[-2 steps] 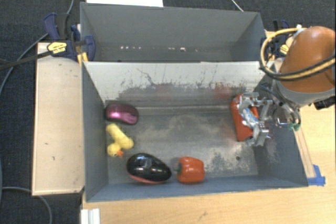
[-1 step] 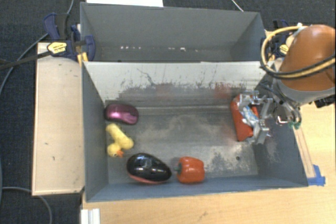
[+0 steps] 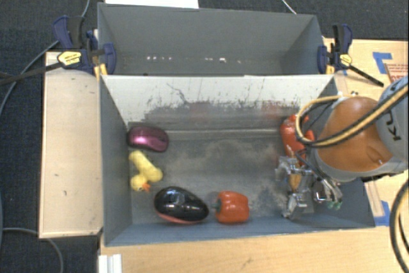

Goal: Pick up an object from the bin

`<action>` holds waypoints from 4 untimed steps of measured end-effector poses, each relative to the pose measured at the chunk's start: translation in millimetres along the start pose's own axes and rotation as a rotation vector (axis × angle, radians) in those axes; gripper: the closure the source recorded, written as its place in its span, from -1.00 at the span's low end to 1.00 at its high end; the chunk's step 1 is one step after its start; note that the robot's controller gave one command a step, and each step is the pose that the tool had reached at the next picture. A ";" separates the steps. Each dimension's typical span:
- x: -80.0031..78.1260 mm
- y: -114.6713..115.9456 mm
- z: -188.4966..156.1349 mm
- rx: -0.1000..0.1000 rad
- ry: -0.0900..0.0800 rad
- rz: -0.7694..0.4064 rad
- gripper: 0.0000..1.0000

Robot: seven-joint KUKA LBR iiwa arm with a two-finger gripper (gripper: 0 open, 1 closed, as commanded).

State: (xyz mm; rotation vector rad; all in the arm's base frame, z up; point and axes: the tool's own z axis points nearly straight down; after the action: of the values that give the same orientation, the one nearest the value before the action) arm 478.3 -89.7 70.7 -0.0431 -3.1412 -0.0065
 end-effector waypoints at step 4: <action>-8.1 23.3 -0.8 -0.004 -0.003 -0.926 1.00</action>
Offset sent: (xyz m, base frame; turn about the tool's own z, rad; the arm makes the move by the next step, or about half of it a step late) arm 0.0411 -0.0358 -0.0007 -0.5820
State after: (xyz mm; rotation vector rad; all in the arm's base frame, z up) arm 487.0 -66.7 71.6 1.3670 -2.8340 -0.0125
